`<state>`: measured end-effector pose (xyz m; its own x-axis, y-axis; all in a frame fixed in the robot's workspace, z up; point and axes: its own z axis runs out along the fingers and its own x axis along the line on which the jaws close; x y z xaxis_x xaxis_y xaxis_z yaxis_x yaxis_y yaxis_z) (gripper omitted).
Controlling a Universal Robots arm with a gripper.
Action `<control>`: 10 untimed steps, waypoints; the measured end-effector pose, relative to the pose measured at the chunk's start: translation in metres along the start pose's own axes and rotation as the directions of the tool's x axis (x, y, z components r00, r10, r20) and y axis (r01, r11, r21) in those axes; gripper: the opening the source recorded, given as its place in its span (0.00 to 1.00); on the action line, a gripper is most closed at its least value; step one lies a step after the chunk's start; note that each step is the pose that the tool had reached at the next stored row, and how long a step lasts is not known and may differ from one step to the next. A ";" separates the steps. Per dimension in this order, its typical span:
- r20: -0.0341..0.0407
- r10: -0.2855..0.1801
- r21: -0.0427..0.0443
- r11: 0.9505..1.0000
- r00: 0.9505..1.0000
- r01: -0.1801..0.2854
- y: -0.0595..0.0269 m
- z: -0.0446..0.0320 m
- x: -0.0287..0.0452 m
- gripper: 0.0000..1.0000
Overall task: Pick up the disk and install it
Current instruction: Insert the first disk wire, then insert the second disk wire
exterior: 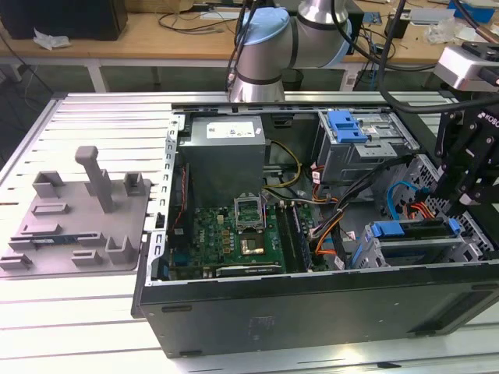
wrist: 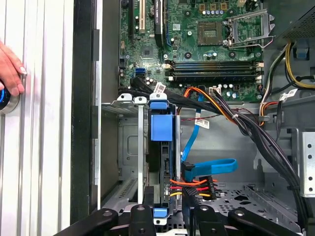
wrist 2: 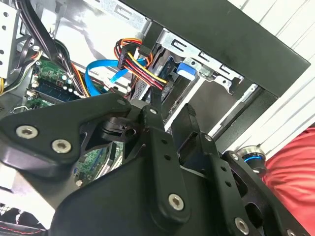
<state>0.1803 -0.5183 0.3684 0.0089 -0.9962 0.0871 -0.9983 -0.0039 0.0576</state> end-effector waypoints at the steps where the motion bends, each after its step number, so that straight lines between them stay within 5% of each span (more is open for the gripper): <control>1: 0.000 0.000 0.000 1.000 1.000 0.000 0.0000 0.0000 0.0000 0.36; 9: 0.000 -0.001 0.000 1.000 1.000 0.001 0.0000 0.0000 -0.0001 0.36; 10: -0.003 0.000 0.000 1.000 1.000 0.000 0.0000 -0.0004 -0.0052 0.36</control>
<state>0.1804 -0.5131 0.3684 0.0096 -0.9958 0.0905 -0.9983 -0.0044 0.0576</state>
